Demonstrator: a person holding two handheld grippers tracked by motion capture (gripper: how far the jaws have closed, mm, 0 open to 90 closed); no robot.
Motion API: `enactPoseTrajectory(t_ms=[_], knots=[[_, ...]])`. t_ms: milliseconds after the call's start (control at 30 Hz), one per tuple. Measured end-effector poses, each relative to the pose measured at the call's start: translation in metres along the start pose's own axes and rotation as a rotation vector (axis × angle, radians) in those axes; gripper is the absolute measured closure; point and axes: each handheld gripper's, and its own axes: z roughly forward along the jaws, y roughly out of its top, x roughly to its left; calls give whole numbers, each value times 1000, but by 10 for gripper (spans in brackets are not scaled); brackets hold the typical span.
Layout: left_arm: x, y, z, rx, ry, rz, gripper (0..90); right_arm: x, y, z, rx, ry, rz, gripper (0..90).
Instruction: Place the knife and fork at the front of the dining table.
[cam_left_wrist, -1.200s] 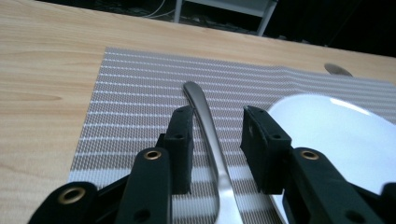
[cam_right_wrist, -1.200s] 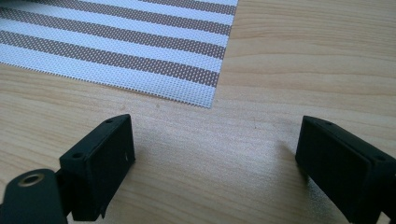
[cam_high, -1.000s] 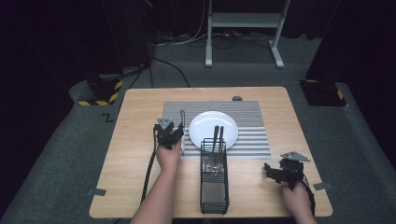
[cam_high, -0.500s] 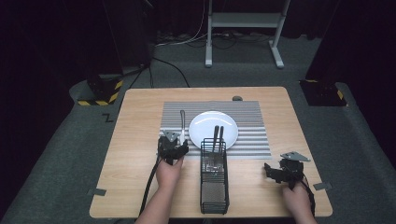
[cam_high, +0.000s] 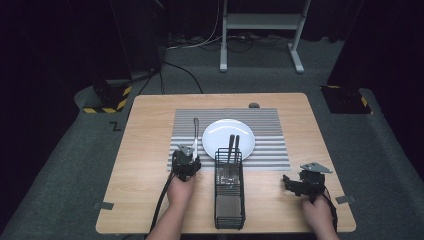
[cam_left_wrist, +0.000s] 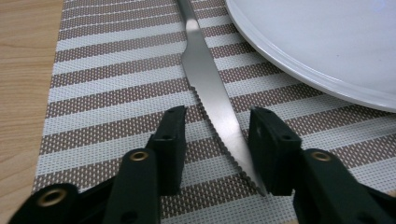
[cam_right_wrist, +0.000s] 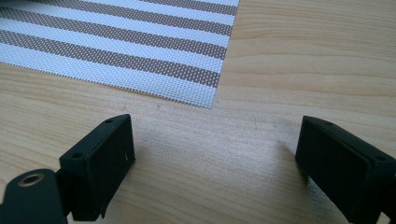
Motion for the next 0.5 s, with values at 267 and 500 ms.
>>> enactPoseTrajectory(t_ms=[267, 500], knots=[[1, -3, -9, -25, -30, 31, 411, 0, 0, 0, 0, 0, 0, 112], [24, -17, -42, -31, -77, -1, 257, 0, 0, 0, 0, 2, -2, 114]])
